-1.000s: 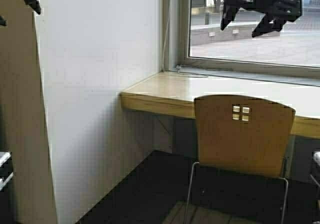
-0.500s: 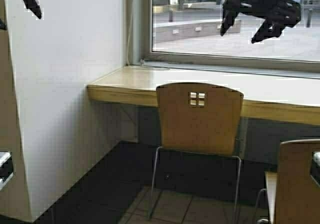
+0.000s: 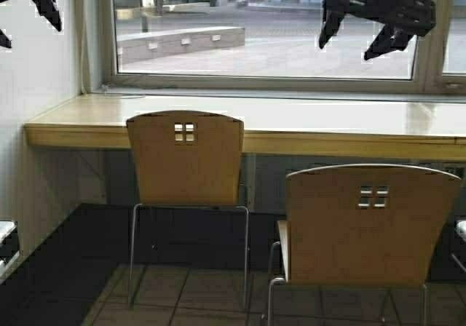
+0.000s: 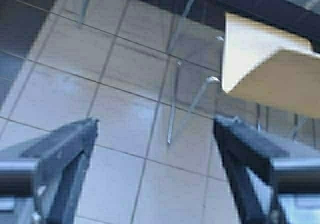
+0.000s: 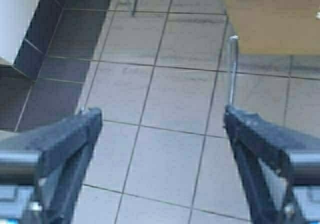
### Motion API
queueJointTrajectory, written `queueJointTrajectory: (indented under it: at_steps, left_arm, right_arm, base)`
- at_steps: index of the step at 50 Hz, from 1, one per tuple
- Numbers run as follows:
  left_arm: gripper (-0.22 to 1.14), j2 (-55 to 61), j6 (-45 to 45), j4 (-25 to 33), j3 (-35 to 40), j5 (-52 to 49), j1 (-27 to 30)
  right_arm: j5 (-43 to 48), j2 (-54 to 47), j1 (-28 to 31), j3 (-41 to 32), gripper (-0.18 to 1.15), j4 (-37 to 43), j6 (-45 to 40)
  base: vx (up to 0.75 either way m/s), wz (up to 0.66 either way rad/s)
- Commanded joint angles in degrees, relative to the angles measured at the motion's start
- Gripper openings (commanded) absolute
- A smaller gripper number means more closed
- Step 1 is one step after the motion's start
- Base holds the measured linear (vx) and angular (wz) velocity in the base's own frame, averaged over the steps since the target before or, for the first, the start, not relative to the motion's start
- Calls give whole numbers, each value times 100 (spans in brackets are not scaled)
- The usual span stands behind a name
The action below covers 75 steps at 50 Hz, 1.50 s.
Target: Push the chairs under the table
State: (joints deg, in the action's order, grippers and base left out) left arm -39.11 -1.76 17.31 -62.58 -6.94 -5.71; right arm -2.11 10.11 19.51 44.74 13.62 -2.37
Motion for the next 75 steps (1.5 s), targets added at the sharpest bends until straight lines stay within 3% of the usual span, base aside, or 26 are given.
queueJointTrajectory:
  at_steps: [1, 50, 75]
  left_arm:
    - [99, 70, 9, 9, 79, 62, 9]
    - [99, 501, 105, -35, 272, 114, 9]
    - [99, 466, 0, -26, 246, 79, 9]
  right_arm:
    - [-18, 62, 9, -141, 103, 18, 0]
    - [-149, -79, 9, -105, 103, 396, -53]
    - [-158, -316, 9, -62, 103, 624, -79]
  base:
    - [-20, -28]
    - [-5, -6]
    - [14, -27]
